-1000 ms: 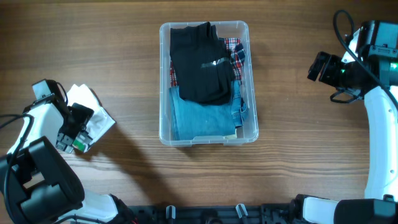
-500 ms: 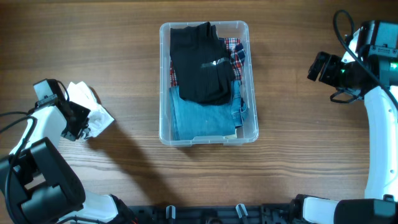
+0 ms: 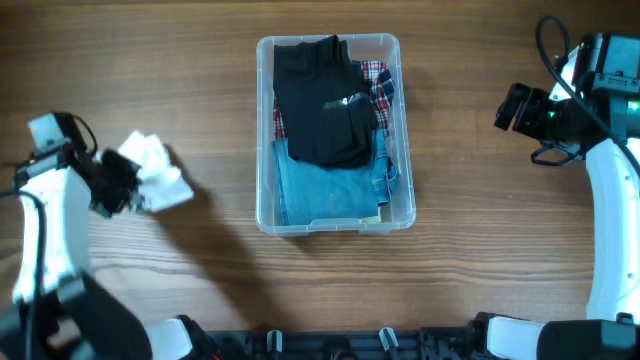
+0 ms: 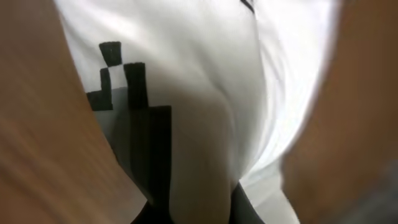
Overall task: Pack container
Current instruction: 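Lift the white t-shirt with the left gripper and lower it into the bin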
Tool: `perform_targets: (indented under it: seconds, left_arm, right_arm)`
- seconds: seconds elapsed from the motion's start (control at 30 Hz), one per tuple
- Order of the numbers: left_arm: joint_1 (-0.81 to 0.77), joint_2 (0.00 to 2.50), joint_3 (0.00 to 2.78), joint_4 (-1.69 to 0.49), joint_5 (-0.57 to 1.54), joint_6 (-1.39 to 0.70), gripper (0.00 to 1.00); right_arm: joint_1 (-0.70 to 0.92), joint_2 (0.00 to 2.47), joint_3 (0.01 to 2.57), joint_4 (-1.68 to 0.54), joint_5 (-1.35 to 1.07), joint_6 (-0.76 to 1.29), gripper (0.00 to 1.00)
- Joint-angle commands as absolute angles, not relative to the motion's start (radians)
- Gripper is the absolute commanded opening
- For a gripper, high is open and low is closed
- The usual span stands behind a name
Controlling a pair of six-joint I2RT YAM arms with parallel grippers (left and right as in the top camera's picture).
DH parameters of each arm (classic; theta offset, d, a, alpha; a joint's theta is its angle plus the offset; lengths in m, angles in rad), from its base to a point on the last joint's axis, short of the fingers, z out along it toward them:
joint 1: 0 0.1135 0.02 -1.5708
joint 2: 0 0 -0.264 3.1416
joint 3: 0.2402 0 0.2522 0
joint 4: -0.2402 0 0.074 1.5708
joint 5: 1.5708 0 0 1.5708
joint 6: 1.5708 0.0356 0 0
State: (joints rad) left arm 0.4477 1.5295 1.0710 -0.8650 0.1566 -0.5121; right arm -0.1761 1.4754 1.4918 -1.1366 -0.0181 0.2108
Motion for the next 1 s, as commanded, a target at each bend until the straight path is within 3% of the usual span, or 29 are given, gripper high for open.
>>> perform_targets:
  seconds: [0.0, 0.37, 0.43, 0.47, 0.67, 0.97]
  left_arm:
    - [0.36, 1.356, 1.114, -0.847, 0.432, -0.445, 0.04]
    - [-0.204, 1.087, 1.114, -0.634, 0.485, -0.54, 0.04]
    - [-0.429, 1.143, 1.114, -0.623, 0.286, -0.585, 0.04]
    - [-0.471, 1.167, 1.114, -0.619, 0.26, -0.585, 0.04]
    - [-0.603, 1.33, 1.114, -0.616, 0.166, -0.585, 0.04]
    - [-0.614, 1.468, 1.114, -0.633, 0.115, -0.715, 0.04]
  right_arm:
    - [-0.177, 1.474, 1.49, -1.133, -0.016, 0.199, 1.0]
    - [-0.177, 1.474, 1.49, -1.133, -0.016, 0.198, 1.0]
    - [-0.177, 1.474, 1.49, -1.133, -0.016, 0.199, 1.0]
    - [-0.177, 1.474, 1.49, -1.133, -0.016, 0.198, 1.0]
    - [-0.177, 1.474, 1.49, -1.133, -0.016, 0.198, 1.0]
    - [-0.177, 1.474, 1.49, -1.133, -0.016, 0.198, 1.0]
